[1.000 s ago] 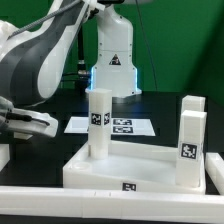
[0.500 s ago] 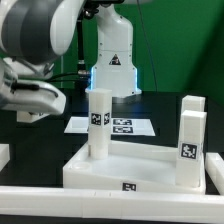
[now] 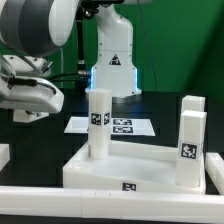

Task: Assemble desk

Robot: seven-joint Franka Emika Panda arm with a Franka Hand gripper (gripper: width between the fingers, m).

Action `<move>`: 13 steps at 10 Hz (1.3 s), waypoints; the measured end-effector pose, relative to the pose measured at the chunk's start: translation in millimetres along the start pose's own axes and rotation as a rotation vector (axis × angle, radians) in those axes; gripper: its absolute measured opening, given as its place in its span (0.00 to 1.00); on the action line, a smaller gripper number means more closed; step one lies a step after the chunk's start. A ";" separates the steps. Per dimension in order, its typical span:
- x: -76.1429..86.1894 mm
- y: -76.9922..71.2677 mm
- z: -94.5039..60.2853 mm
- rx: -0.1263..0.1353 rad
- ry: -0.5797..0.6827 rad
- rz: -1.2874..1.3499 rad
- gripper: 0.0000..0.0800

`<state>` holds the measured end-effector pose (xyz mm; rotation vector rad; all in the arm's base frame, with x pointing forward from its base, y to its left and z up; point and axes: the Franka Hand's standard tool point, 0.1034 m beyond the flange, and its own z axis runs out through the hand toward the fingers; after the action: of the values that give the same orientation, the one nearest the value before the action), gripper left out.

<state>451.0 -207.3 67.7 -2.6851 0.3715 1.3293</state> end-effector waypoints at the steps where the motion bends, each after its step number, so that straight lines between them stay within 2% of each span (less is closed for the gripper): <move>1: 0.5 -9.5 -19.2 -0.014 0.098 -0.012 0.36; 3: -17.7 -30.0 -47.6 -0.009 0.207 -0.002 0.36; 4: -12.0 -32.8 -60.0 -0.024 0.324 -0.013 0.36; 5: -13.4 -32.7 -57.8 -0.022 0.375 -0.016 0.36; 6: -8.3 -31.2 -61.8 -0.032 0.460 -0.017 0.36; 8: -7.9 -32.5 -65.4 -0.039 0.573 -0.022 0.36; 9: -9.4 -39.5 -77.9 -0.045 0.650 -0.033 0.36; 10: -15.9 -48.3 -88.5 -0.034 0.715 -0.044 0.36; 11: -19.5 -53.7 -97.5 -0.036 0.770 -0.047 0.36; 12: -19.1 -56.8 -105.7 -0.047 0.856 -0.052 0.36; 13: -17.2 -54.0 -103.1 -0.055 0.919 -0.051 0.36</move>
Offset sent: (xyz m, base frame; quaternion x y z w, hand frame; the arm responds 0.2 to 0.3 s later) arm 0.0203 0.0196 0.0375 -0.0016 0.2442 0.0147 0.9696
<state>534.5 -174.9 143.9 -3.1489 0.3282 0.0061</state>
